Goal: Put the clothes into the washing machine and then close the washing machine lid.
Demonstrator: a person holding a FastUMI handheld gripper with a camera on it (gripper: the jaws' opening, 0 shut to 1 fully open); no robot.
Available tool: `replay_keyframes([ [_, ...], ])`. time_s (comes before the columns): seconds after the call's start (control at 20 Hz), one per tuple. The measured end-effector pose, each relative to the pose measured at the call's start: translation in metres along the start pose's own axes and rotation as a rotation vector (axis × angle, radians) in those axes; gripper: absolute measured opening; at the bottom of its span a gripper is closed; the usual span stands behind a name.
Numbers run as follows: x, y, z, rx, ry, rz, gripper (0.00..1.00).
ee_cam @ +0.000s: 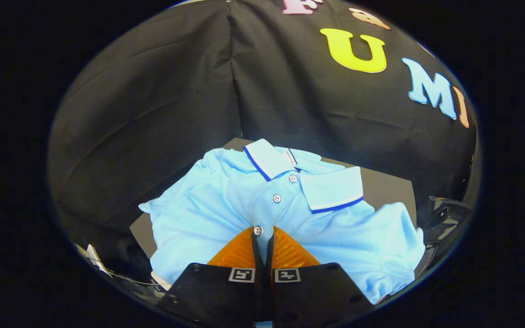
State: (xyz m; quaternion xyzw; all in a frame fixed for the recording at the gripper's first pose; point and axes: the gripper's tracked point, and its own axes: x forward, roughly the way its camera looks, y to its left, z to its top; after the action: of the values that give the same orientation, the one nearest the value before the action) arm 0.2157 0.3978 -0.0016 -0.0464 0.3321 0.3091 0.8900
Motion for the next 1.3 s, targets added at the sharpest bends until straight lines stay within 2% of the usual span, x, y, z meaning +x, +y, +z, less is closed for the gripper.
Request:
replay_keyframes([
  [0.45, -0.039, -0.003, 0.032, -0.017, -0.174, 0.086, 0.01],
  [0.65, -0.053, -0.009, 0.033, 0.010, -0.203, 0.124, 0.01],
  [0.85, -0.074, -0.036, 0.045, 0.010, -0.253, 0.119, 0.02],
  [1.3, -0.103, -0.118, 0.043, 0.046, -0.309, 0.034, 0.02],
])
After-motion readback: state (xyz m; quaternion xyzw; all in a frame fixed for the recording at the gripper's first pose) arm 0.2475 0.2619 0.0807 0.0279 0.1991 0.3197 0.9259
